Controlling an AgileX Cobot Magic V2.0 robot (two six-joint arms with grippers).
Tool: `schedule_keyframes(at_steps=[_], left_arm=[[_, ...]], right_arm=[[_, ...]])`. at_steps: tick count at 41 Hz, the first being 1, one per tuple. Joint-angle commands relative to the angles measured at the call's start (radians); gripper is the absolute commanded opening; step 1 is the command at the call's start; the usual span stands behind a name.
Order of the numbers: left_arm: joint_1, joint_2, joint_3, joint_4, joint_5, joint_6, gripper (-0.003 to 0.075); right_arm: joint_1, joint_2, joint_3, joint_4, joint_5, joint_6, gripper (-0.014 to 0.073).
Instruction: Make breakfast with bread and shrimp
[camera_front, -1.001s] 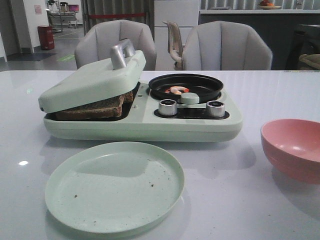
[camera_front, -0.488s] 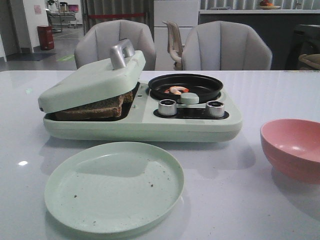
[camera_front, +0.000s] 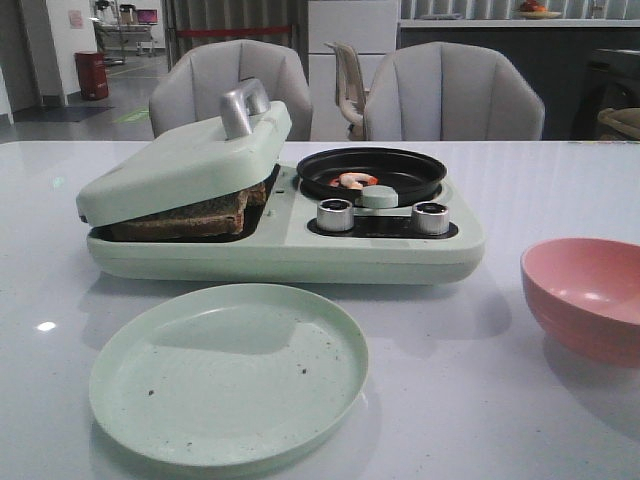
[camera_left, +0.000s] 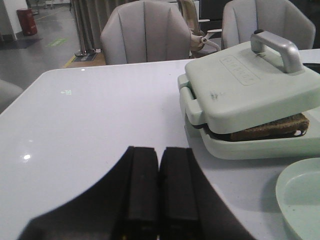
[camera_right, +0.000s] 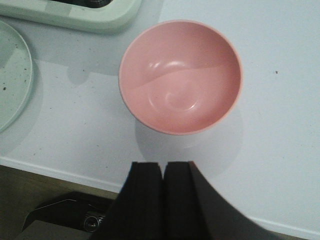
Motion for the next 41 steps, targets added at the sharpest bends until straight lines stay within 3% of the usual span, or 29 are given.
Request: schedule_keyframes(at_steps=[1,16,41], left_arm=[[0.002,-0.037,0.004,-0.016,-0.105,-0.007,0.0099],[0.023,-0.225,0.034,-0.005,-0.066,-0.007,0.0099],[0.034,-0.222,0.034,-0.003,-0.041,-0.007,0.0099]], right_arm=[[-0.001,-0.007,-0.025,0.0,-0.05,-0.001,0.0034],[-0.001,-0.007,-0.025,0.0,-0.05,-0.001,0.0034],[-0.001,-0.007,-0.025,0.0,-0.049,-0.001,0.0034]])
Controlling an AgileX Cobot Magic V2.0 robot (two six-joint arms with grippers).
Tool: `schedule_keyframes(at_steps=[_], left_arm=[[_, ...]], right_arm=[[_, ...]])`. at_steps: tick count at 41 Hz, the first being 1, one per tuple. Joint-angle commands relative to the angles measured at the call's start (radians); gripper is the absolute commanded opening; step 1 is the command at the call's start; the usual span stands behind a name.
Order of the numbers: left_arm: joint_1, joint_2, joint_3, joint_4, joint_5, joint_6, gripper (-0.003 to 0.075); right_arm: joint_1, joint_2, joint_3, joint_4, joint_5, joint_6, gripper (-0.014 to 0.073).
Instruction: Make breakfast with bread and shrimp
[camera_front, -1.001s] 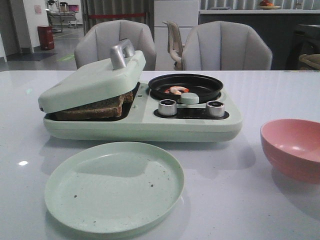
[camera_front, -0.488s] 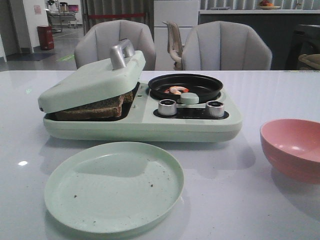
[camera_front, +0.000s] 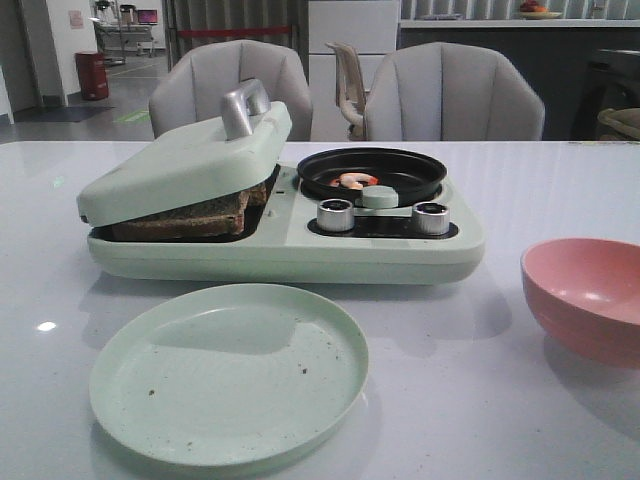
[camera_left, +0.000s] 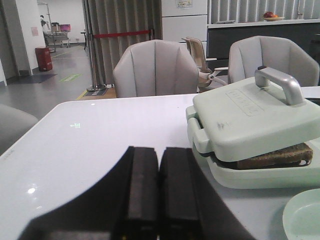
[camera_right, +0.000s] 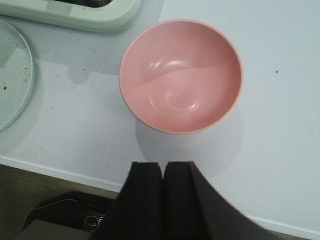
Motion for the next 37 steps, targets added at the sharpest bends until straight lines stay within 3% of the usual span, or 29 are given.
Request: schedule_keyframes(at_steps=[1,34,37], left_arm=[[0.003,-0.024,0.008,-0.001,-0.08,-0.007,0.0099],[0.003,-0.024,0.008,-0.001,-0.08,-0.007,0.0099],[0.003,-0.024,0.008,-0.001,-0.08,-0.007,0.0099]], right_arm=[[-0.001,-0.007,-0.025,0.0,-0.051,-0.001,0.0034],[0.0,-0.023,-0.019,-0.002,-0.052,-0.008,0.0034],[-0.013,-0.064,0.006,-0.033,-0.113,-0.015,0.0034]])
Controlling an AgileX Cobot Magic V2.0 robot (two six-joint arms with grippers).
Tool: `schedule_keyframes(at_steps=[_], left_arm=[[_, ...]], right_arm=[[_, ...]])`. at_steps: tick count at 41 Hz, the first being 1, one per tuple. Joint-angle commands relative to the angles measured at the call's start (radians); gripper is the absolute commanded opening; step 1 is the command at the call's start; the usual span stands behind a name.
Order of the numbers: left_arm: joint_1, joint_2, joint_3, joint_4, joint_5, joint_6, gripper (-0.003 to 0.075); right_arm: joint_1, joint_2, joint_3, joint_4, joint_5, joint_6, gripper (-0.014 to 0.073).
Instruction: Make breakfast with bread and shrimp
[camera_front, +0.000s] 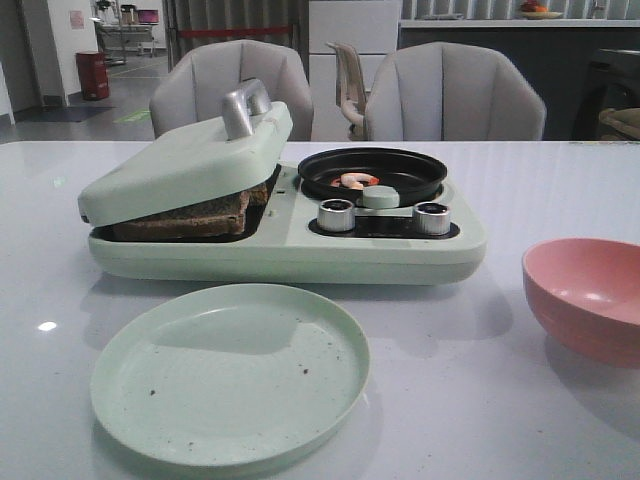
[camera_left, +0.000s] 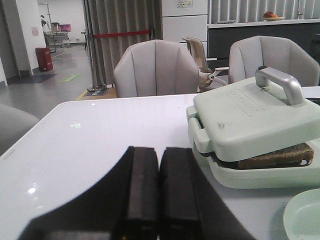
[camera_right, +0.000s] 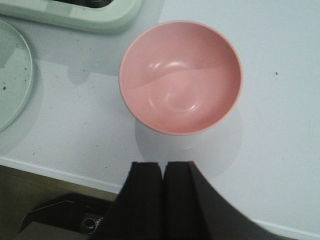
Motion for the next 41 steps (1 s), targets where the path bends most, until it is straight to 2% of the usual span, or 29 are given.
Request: schedule_keyframes(at_steps=[1,10,18,25,29,41], left_arm=[[0.003,-0.024,0.008,-0.001,-0.08,-0.007,0.0099],[0.003,-0.024,0.008,-0.001,-0.08,-0.007,0.0099],[0.003,-0.024,0.008,-0.001,-0.08,-0.007,0.0099],[0.003,-0.024,0.008,-0.001,-0.08,-0.007,0.0099],[0.003,-0.024,0.008,-0.001,-0.08,-0.007,0.0099],[0.003,-0.023,0.008,-0.001,-0.08,-0.007,0.0099]], right_arm=[[-0.02,-0.07,0.011,-0.035,-0.141,-0.015,0.0034],[-0.115,-0.344,0.291,-0.044,-0.602,-0.043,0.0034],[-0.171,-0.634,0.567,-0.044,-0.872,-0.043,0.0034],[-0.184,-0.783,0.706,-0.044,-0.942,-0.043,0.0034],[-0.184,-0.828,0.71,-0.044,-0.902,-0.043,0.0034],[-0.177,-0.827,0.71,-0.014,-0.903,-0.042,0.0034]])
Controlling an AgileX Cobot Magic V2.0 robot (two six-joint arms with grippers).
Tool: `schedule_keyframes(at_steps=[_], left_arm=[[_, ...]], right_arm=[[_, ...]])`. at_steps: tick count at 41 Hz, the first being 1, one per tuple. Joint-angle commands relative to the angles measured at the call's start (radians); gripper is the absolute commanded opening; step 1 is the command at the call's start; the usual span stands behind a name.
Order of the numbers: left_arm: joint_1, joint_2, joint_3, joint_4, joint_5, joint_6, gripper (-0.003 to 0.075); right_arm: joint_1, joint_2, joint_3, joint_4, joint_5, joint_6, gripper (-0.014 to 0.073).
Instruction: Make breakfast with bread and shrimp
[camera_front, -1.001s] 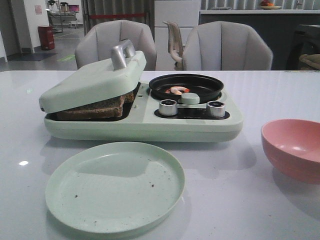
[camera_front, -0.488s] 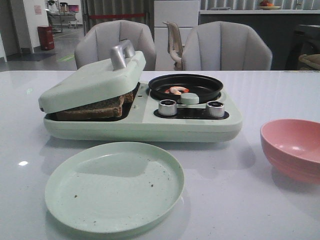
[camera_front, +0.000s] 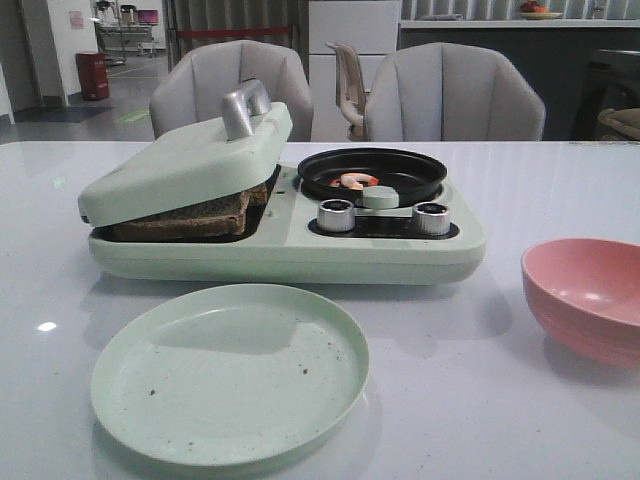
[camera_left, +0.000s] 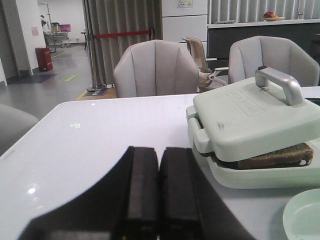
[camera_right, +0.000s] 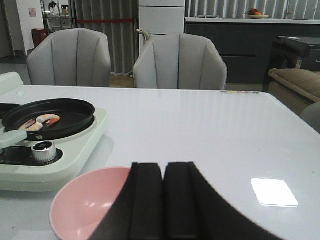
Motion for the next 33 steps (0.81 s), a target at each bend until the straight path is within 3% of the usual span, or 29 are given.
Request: schedule_keyframes(at_steps=[1,33], left_arm=[[0.003,-0.023,0.008,-0.001,-0.08,-0.007,0.0099],[0.003,-0.023,0.008,-0.001,-0.08,-0.007,0.0099]], right_arm=[[-0.001,-0.023,-0.018,0.007,-0.091,-0.008,0.0034],[0.019,-0.023,-0.018,0.007,-0.091,-0.008,0.0034]])
